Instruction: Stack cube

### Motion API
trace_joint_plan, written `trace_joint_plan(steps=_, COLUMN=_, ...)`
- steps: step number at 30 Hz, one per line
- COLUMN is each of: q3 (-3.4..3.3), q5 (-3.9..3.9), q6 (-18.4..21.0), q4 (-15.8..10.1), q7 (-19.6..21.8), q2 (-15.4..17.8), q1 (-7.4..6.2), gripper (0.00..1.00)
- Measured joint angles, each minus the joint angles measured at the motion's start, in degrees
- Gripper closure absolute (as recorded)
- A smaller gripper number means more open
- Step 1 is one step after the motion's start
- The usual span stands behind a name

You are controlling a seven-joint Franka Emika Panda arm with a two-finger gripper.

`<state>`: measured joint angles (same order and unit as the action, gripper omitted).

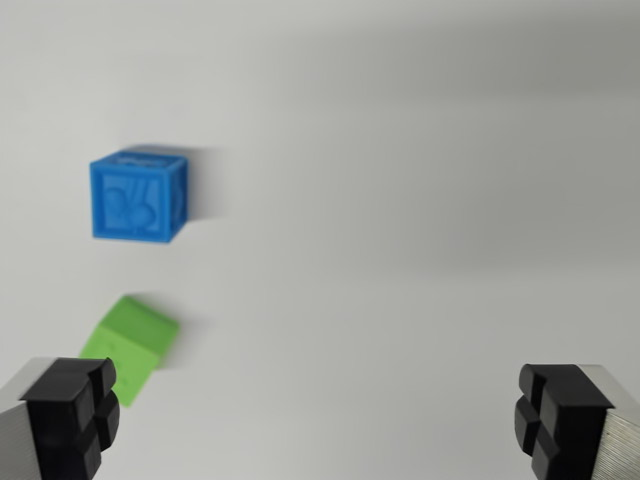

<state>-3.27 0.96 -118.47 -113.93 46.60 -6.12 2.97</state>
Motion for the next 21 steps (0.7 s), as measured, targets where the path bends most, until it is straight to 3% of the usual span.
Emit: trace_joint_plan(steps=21, q3=0.03, q5=0.0, q6=-0.3, q4=-0.5, q7=0.6, q2=0.0, q1=-0.12, gripper=0.0)
